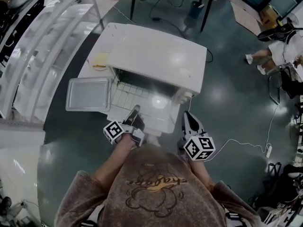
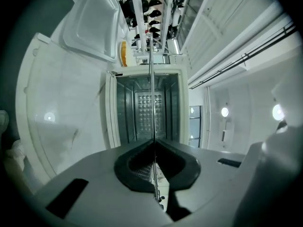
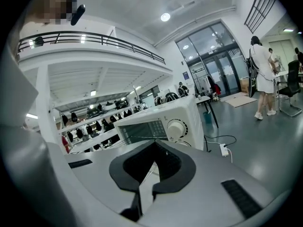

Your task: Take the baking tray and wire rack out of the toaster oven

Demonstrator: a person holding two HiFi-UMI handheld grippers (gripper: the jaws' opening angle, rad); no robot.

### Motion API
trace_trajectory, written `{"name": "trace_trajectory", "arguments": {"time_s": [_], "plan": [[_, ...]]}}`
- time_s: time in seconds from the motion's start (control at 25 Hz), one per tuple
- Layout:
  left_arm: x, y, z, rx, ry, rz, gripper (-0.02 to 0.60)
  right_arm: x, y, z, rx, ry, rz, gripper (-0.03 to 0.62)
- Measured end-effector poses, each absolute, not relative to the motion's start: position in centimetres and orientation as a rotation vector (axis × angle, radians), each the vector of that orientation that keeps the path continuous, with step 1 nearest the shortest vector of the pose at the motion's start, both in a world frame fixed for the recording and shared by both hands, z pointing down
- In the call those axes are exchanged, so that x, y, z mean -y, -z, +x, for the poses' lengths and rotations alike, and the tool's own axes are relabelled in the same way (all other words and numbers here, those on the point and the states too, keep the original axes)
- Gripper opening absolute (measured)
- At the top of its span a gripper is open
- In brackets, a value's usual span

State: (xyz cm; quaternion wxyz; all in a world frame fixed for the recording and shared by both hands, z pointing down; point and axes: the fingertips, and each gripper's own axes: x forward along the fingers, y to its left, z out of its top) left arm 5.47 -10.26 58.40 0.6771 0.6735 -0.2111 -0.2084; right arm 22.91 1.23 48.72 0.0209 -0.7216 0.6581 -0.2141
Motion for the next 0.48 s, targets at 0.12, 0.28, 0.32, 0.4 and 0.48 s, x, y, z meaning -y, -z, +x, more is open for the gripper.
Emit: {"name": "trace_trajectory", "arguments": {"time_s": [0.12,0.28,0.32,0.4,0.48], "plan": [[8.9,-58.2,4.1,0.472,0.471,1.488,0.0,-0.6,-48.8,22.1,-2.081,0.667,-2.211,-0.002],[7.6,-56.8,2.8,0.451,0.491,1.525,0.0,-0.1,-48.6,21.7,-2.114,0.66,-2.189,-0.002],[7.3,-56.5,2.6,0.443,0.499,1.524,0.0,-0.1,-48.6,21.6,-2.117,0.659,-2.187,-0.002],[6.7,-56.1,2.1,0.435,0.513,1.522,0.0,0.1,-48.7,21.6,-2.125,0.658,-2.18,-0.002],[6.2,-55.9,1.5,0.438,0.52,1.524,0.0,0.3,-48.8,21.4,-2.138,0.66,-2.171,-0.002]]}}
